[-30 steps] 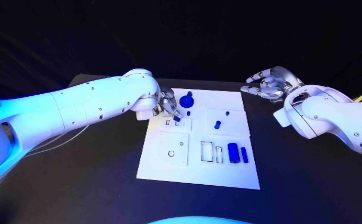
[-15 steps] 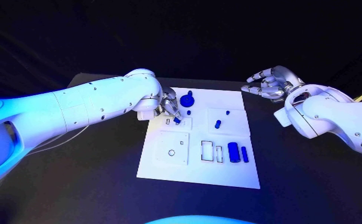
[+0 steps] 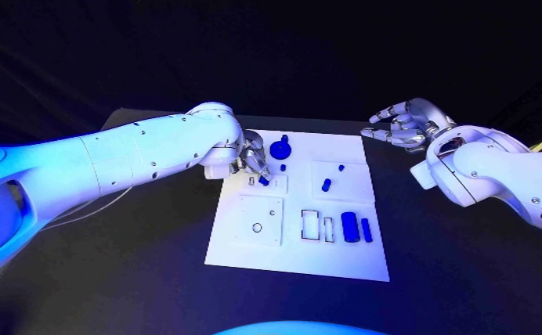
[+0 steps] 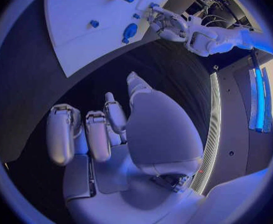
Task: Assemble the parts on the task board
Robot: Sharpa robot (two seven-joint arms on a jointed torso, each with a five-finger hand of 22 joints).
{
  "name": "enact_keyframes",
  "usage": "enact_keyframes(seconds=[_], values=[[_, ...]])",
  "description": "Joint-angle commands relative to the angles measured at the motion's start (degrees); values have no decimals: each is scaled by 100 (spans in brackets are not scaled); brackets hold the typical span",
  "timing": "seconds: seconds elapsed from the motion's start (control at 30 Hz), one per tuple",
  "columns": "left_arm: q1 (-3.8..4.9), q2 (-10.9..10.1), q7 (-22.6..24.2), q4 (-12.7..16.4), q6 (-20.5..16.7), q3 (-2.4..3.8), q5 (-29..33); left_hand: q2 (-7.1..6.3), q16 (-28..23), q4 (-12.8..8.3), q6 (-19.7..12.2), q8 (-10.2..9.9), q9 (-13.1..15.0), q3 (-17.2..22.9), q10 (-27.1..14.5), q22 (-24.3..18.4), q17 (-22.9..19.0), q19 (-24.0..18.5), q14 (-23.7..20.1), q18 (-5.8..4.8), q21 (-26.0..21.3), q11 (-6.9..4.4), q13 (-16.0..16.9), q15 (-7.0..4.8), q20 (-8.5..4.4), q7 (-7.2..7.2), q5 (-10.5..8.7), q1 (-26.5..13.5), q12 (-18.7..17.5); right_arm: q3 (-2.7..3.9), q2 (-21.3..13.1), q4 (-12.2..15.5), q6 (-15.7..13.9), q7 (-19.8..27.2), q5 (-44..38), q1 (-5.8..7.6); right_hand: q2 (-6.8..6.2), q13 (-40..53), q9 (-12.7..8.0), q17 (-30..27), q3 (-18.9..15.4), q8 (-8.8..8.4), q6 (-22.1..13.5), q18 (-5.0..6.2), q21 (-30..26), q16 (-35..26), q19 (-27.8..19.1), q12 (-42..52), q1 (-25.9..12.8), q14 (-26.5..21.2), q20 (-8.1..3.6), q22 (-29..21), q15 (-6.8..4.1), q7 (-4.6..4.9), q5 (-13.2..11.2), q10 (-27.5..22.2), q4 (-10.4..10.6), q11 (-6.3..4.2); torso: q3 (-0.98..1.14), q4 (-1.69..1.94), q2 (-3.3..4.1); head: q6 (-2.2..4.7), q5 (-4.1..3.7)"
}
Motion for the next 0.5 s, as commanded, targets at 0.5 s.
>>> enact_keyframes(seconds=[0.5], values=[[-30, 5, -20, -28, 139, -25, -104, 117, 108, -238, 434, 195, 689, 999, 272, 105, 1569, 188, 635, -66, 108, -111, 56, -72, -20, -220, 275, 30, -85, 2, 8, -5, 28, 15, -12, -7, 46, -28, -27, 1064, -6, 93, -20, 20, -30, -37, 246, -74, -209, 516, -37, 980, -53, 2, 27, -74, 2, -1, -3, -1, 3, -20, 3]])
